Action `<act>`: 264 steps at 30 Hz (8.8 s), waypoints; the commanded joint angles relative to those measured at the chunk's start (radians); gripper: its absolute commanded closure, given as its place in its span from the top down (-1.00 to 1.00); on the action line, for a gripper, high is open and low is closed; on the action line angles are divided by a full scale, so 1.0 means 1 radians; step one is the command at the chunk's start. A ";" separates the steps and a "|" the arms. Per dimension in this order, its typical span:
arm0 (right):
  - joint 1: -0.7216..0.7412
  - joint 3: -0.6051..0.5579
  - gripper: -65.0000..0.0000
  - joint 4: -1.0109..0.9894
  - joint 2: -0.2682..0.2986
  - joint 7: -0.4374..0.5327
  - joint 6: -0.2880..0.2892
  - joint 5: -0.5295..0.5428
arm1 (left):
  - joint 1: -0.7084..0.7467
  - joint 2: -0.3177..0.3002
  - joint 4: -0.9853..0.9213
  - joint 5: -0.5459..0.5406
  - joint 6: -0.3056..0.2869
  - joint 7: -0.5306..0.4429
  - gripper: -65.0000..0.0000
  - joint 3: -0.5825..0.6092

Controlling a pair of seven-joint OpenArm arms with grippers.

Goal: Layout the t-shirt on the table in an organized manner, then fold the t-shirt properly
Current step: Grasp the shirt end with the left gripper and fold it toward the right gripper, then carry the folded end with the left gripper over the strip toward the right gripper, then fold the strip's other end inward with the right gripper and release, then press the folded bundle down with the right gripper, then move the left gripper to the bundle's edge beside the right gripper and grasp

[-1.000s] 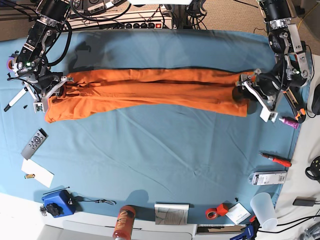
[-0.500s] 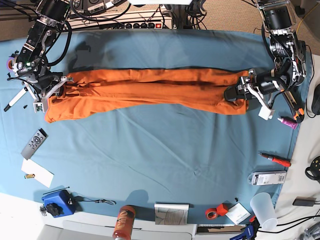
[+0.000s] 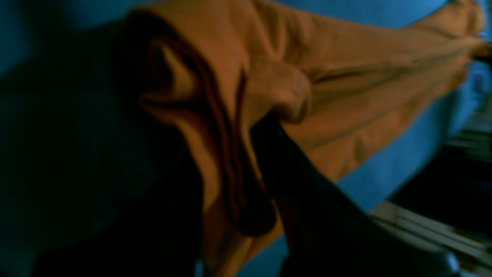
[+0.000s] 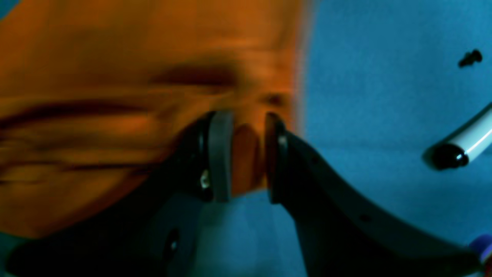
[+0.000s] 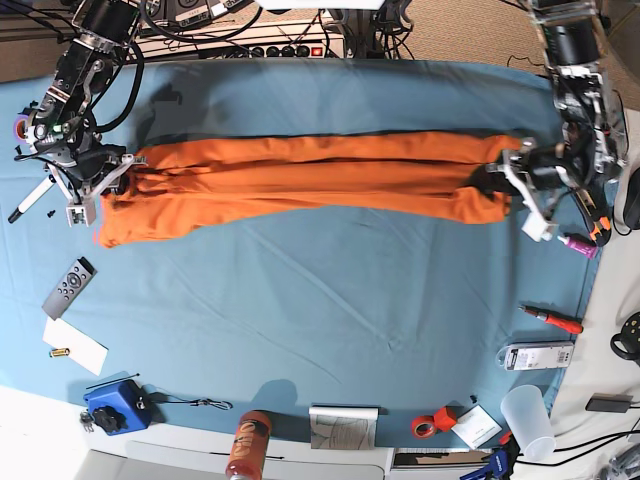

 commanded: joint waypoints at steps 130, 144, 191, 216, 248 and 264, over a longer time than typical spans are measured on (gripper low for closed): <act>0.142 0.208 0.06 -0.393 0.034 -0.259 0.113 0.609 | -0.027 0.338 0.535 1.016 0.354 -0.145 -1.00 0.889; 0.155 0.065 -0.80 -0.391 -0.019 -0.244 0.119 0.550 | -0.026 0.340 0.535 1.003 0.354 -0.138 -1.00 0.889; 0.094 -0.551 -0.80 0.274 -0.018 -0.194 -0.129 -0.165 | 0.051 0.243 0.535 0.735 0.334 -0.159 -1.00 0.396; 0.045 -0.544 -0.34 0.537 0.030 -0.153 -0.188 -0.298 | 0.054 0.243 0.534 0.735 0.334 -0.181 -1.00 0.397; 0.064 -0.219 -1.00 0.028 0.030 -0.075 0.053 0.262 | 0.050 0.391 0.534 0.652 0.173 -0.353 -0.28 0.892; 0.064 -0.218 -1.00 0.003 -0.031 -0.075 0.107 0.325 | 0.045 0.404 0.534 0.711 0.195 -0.399 -0.28 0.938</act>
